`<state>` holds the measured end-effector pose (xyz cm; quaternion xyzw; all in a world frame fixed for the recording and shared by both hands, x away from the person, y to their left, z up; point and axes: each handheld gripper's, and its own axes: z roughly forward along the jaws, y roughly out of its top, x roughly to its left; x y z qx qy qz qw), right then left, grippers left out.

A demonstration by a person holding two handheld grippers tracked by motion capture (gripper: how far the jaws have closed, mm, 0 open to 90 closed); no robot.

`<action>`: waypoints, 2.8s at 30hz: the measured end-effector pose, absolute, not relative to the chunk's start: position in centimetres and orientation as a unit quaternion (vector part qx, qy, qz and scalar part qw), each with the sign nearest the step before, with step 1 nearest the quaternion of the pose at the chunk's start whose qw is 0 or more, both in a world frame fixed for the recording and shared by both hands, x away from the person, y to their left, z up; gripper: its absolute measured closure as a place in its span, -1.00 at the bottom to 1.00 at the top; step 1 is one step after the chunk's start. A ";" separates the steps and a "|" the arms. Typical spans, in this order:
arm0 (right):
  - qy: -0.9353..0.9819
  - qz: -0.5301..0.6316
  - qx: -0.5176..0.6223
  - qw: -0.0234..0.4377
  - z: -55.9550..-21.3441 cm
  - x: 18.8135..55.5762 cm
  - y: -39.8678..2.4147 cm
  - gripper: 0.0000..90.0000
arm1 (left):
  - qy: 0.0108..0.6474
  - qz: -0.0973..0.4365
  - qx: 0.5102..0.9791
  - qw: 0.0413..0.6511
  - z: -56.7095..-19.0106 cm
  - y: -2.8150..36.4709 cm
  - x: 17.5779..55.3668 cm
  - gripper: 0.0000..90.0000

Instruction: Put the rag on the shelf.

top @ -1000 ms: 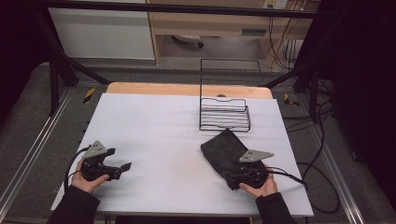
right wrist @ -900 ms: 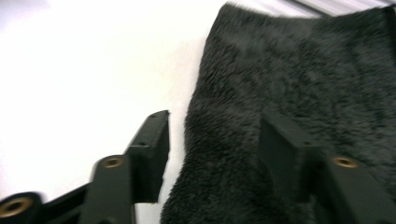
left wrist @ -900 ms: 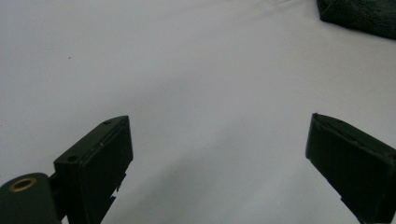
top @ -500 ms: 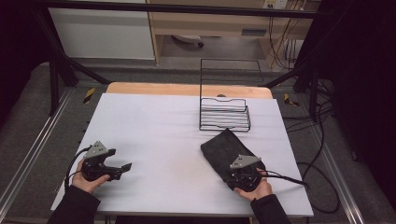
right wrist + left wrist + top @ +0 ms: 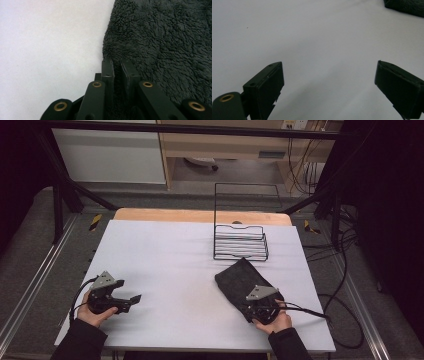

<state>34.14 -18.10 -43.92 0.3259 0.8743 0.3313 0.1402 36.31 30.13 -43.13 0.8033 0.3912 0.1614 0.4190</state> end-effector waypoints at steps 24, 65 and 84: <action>0.851 0.370 0.359 0.098 -42.1 34.8 -15.6 0.88 | 0.395 0.159 0.802 0.419 -43.3 30.1 36.4 -0.80; 0.843 0.403 0.349 0.075 -41.9 34.6 -6.3 0.89 | 0.398 0.159 0.801 0.419 -43.2 30.3 36.4 -0.80; 0.851 0.409 0.327 0.037 -42.8 34.3 -4.0 0.62 | 0.400 0.157 0.800 0.419 -43.2 30.2 36.4 -0.80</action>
